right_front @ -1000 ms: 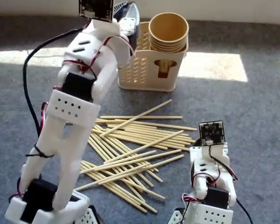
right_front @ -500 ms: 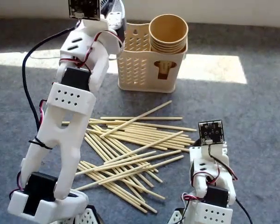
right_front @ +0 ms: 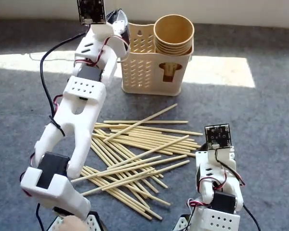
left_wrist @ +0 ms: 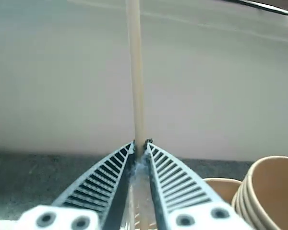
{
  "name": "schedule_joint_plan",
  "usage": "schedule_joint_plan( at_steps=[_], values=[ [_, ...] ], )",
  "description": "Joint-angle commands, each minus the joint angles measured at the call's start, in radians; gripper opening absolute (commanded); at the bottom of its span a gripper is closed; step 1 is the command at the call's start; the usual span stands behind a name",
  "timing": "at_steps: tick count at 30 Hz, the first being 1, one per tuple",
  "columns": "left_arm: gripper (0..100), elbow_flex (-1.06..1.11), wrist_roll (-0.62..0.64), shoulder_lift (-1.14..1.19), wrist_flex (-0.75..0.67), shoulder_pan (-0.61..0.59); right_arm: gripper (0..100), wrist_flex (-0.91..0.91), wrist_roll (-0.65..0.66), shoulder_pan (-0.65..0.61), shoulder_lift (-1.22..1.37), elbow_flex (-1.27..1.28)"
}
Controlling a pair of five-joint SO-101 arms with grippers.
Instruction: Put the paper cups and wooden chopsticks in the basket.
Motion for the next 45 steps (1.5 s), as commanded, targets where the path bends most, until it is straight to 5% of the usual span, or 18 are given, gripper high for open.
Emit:
schedule_joint_plan(
  at_steps=[1,22,37,45],
  values=[
    [10,-0.035,0.015,-0.016,0.052,-0.012,0.6,-0.022,-0.009,-0.008,-0.007,0.107],
    [13,-0.154,0.005,-0.237,0.631,-0.013,0.6,-0.022,-0.009,-0.007,-0.007,0.107],
    [13,-0.151,-0.233,-0.28,1.071,-0.002,0.6,-0.022,-0.009,-0.005,-0.007,0.107],
    [13,-0.027,-0.348,-0.289,1.112,0.061,0.6,-0.022,-0.009,-0.005,-0.007,0.107]
  ],
)
